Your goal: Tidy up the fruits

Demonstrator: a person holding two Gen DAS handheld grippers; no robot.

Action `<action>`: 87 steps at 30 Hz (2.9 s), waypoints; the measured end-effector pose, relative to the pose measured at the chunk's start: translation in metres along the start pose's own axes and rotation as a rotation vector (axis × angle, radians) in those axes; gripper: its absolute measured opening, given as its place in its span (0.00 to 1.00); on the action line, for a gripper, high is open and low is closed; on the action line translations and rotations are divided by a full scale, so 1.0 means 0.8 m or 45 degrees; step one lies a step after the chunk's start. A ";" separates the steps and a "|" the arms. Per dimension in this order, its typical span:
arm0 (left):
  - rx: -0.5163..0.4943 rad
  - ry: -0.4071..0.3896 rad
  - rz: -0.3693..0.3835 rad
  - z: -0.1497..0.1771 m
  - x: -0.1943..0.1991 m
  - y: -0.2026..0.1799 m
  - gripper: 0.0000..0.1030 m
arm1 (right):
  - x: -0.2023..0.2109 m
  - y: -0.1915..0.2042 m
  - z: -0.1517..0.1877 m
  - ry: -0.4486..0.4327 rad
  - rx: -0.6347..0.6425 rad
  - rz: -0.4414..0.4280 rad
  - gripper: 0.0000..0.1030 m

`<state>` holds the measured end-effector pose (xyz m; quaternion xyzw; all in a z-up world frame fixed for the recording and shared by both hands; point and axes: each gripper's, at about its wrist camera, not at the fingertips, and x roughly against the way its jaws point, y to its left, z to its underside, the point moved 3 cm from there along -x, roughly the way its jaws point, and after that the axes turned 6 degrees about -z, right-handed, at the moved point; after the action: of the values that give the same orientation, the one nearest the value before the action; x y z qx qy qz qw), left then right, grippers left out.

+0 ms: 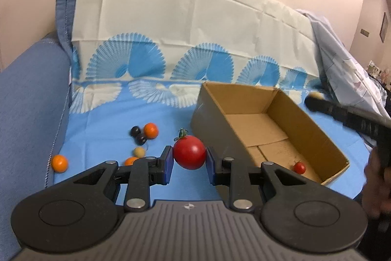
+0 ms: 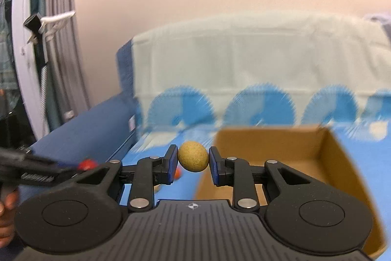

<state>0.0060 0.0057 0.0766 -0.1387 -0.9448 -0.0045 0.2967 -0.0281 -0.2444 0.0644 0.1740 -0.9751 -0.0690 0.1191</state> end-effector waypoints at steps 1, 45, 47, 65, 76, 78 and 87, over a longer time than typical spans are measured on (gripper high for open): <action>-0.007 -0.002 0.012 0.000 -0.001 -0.005 0.30 | 0.004 -0.011 -0.004 -0.016 0.010 0.013 0.28; -0.165 -0.157 0.166 0.046 -0.082 -0.157 0.30 | 0.062 -0.201 0.025 -0.010 -0.171 0.376 0.28; -0.171 -0.158 0.167 0.047 -0.082 -0.157 0.30 | 0.060 -0.201 0.024 -0.009 -0.170 0.372 0.28; -0.241 -0.160 0.199 0.059 -0.083 -0.178 0.30 | 0.043 -0.180 0.024 0.024 -0.091 0.341 0.28; -0.229 -0.154 0.202 0.058 -0.088 -0.180 0.30 | 0.038 -0.176 0.025 0.035 -0.071 0.322 0.28; -0.231 -0.155 0.200 0.058 -0.088 -0.181 0.30 | 0.036 -0.174 0.025 0.038 -0.067 0.317 0.28; -0.231 -0.157 0.199 0.058 -0.088 -0.184 0.30 | 0.030 -0.168 0.025 0.050 -0.047 0.299 0.28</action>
<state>-0.0034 -0.1500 0.0092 -0.2384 -0.9433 -0.0583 0.2236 -0.0115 -0.3758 0.0264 0.0576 -0.9848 -0.0692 0.1486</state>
